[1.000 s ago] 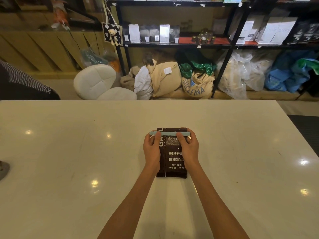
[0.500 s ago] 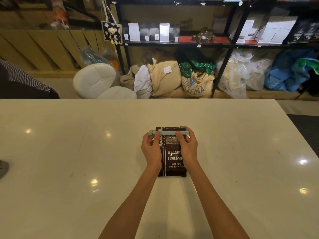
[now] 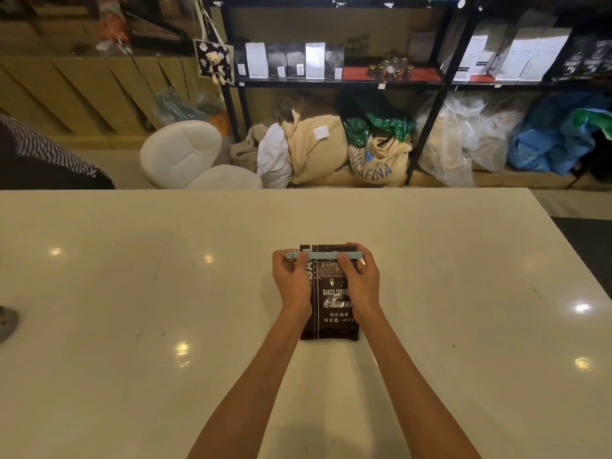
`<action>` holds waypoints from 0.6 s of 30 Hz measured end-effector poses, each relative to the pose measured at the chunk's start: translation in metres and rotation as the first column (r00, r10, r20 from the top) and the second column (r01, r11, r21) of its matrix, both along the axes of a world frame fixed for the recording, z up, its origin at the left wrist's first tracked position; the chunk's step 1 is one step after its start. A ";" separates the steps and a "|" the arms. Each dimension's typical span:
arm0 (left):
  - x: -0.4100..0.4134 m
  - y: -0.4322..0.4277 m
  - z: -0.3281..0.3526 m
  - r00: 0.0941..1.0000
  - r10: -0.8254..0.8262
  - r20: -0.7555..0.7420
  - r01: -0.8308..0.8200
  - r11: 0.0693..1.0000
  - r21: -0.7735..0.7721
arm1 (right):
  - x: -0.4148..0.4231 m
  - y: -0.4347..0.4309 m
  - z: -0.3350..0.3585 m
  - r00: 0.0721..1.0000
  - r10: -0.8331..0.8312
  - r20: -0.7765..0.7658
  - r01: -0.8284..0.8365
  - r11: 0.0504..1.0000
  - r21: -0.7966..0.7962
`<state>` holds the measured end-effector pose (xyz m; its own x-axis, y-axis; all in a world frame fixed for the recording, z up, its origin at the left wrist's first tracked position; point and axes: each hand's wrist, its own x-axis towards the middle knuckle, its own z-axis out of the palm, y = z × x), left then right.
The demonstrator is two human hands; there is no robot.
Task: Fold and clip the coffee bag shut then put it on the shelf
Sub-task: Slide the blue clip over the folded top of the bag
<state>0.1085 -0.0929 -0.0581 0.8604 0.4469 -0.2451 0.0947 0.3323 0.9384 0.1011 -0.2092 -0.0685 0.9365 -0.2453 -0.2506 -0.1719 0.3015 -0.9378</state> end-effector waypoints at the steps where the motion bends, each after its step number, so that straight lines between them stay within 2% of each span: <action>1: 0.000 0.000 0.000 1.000 -0.011 0.002 0.011 1.000 0.003 | 0.000 0.000 0.000 1.000 0.001 0.001 -0.001 1.000 0.004; 3: -0.001 0.001 -0.002 0.998 -0.055 0.005 0.055 0.998 0.022 | -0.001 0.000 0.000 1.000 -0.005 0.003 0.005 1.000 0.006; 7: -0.004 0.005 -0.004 0.969 -0.249 0.001 0.249 0.968 0.042 | -0.001 0.001 0.000 0.999 -0.033 0.003 0.033 0.999 0.019; 11: -0.014 0.007 -0.012 0.907 -0.409 -0.102 0.420 0.895 0.147 | 0.000 -0.002 -0.002 0.999 -0.034 -0.004 0.034 0.999 0.036; 14: -0.021 0.006 -0.017 0.932 -0.346 -0.113 0.363 0.901 0.236 | -0.002 -0.006 -0.001 0.992 0.122 -0.024 -0.122 0.992 -0.021; 16: -0.021 0.006 -0.016 0.955 -0.277 -0.107 0.296 0.918 0.264 | -0.008 -0.004 0.000 0.968 0.245 -0.054 -0.250 0.956 -0.155; 18: -0.019 0.006 -0.011 0.970 -0.231 -0.076 0.243 0.926 0.288 | -0.017 0.004 -0.002 0.968 0.244 -0.051 -0.247 0.909 -0.336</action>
<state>0.0892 -0.0869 -0.0689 0.9421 0.2885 -0.1709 0.1767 0.0060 0.9842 0.0837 -0.2055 -0.0706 0.9764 -0.0787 -0.2010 -0.2074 -0.0849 -0.9746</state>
